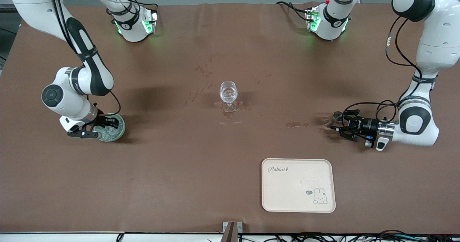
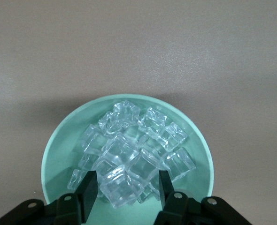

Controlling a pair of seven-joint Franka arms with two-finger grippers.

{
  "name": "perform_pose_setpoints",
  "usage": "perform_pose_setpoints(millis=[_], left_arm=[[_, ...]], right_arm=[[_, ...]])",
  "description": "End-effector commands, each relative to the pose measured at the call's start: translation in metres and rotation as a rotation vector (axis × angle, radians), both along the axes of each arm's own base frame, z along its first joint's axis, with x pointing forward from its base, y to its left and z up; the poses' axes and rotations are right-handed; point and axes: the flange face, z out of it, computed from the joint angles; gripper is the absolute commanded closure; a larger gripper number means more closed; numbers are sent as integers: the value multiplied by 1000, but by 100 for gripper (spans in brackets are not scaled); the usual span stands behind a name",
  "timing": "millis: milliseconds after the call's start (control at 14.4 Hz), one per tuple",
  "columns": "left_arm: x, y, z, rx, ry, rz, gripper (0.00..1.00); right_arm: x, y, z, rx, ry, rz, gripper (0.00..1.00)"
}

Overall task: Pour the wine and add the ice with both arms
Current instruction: 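Lift the ice cube with the right gripper while the left gripper lifts the jigger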

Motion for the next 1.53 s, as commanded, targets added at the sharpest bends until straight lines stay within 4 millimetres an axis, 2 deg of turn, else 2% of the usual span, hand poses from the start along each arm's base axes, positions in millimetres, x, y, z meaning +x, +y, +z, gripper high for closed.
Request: perform_pose_setpoints(millis=[0,139,555,694,833,902,1180,1249,1388,1457], left_arm=[[-2,-2,-5,-34,-14,-3,51],[-2,-2,-5,-35,-13,-4,60],[-3,-3,-6,-40,-8,-7,71],[-3,-4,-5,-41,-8,-10,80],[-3,-7,-3,-49,-5,-18,94],[0,-14,1,-56,-7,-23,99],[13,-55,30,-94,11,-62,99],[16,-63,40,-92,7,-69,99],[19,-80,57,-96,-13,-91,99],[20,-94,71,-96,-32,-111,99]], right_arm=[[-4,3,-1,11,3,-18,46],[-4,3,-1,12,5,-18,51],[-3,6,0,11,2,-12,62],[-2,6,1,11,3,-10,67],[2,7,6,13,26,-9,75],[4,7,9,13,35,-9,80],[17,6,28,16,73,-8,90],[23,5,37,16,86,-11,95],[30,5,53,18,107,-12,99],[35,4,67,19,112,-17,99]])
